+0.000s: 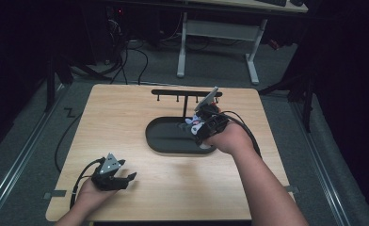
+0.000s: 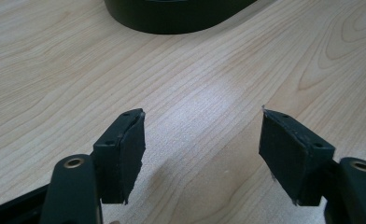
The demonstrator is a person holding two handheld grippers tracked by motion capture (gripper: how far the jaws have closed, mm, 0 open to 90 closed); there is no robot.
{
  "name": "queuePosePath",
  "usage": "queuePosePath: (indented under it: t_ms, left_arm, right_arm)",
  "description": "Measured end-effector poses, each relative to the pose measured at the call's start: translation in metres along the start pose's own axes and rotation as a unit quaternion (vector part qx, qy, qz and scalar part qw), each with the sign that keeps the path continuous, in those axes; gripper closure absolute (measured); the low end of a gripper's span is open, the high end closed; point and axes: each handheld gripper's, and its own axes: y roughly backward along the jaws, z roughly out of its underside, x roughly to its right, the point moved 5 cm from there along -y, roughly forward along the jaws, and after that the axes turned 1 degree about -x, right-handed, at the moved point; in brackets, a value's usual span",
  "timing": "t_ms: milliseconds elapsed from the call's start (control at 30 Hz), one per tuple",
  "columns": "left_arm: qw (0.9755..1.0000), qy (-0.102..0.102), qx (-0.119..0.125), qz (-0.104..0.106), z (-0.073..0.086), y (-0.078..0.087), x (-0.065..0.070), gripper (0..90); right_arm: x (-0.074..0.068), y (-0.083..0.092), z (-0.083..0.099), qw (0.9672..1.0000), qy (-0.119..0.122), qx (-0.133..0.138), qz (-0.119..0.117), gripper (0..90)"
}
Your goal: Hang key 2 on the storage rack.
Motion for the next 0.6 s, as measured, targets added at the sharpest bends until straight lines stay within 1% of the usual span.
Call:
queuePosePath:
  t_ms: [67, 133, 167, 267, 300, 500, 533, 600]
  left_arm:
    - [1.0000, -0.001, -0.001, 0.000, 0.000, 0.000, 0.000, 31.9]
    - [1.0000, -0.001, -0.001, 0.001, 0.000, 0.000, 0.000, 31.9]
    - [1.0000, -0.001, -0.002, 0.000, 0.001, -0.001, 0.000, 31.9]
    - [1.0000, -0.002, -0.002, 0.001, 0.001, -0.001, 0.000, 31.9]
    - [1.0000, -0.001, -0.003, 0.001, 0.001, 0.000, 0.000, 31.9]
    - [1.0000, 0.000, -0.002, 0.002, 0.001, 0.000, -0.001, 31.9]
    - [1.0000, 0.001, -0.002, 0.003, 0.001, 0.000, -0.001, 31.9]
    - [1.0000, 0.000, -0.002, 0.002, 0.001, -0.001, 0.000, 31.9]
  right_arm:
    - [0.002, 0.002, -0.006, 1.0000, -0.003, 0.001, 0.000, 47.4]
    - [0.002, 0.003, -0.009, 1.0000, -0.006, -0.001, -0.002, 47.4]
    - [0.003, 0.005, -0.013, 1.0000, -0.001, -0.002, 0.000, 47.4]
    - [0.003, 0.006, -0.017, 1.0000, -0.005, -0.006, 0.002, 47.4]
    - [0.004, 0.007, -0.021, 0.9999, -0.006, -0.009, 0.005, 47.4]
    - [0.004, 0.010, -0.030, 0.9999, -0.004, -0.009, 0.012, 47.3]
    - [0.004, 0.011, -0.033, 0.9999, -0.009, -0.007, 0.013, 47.3]
    - [0.005, 0.012, -0.038, 0.9998, -0.004, -0.005, 0.018, 47.3]
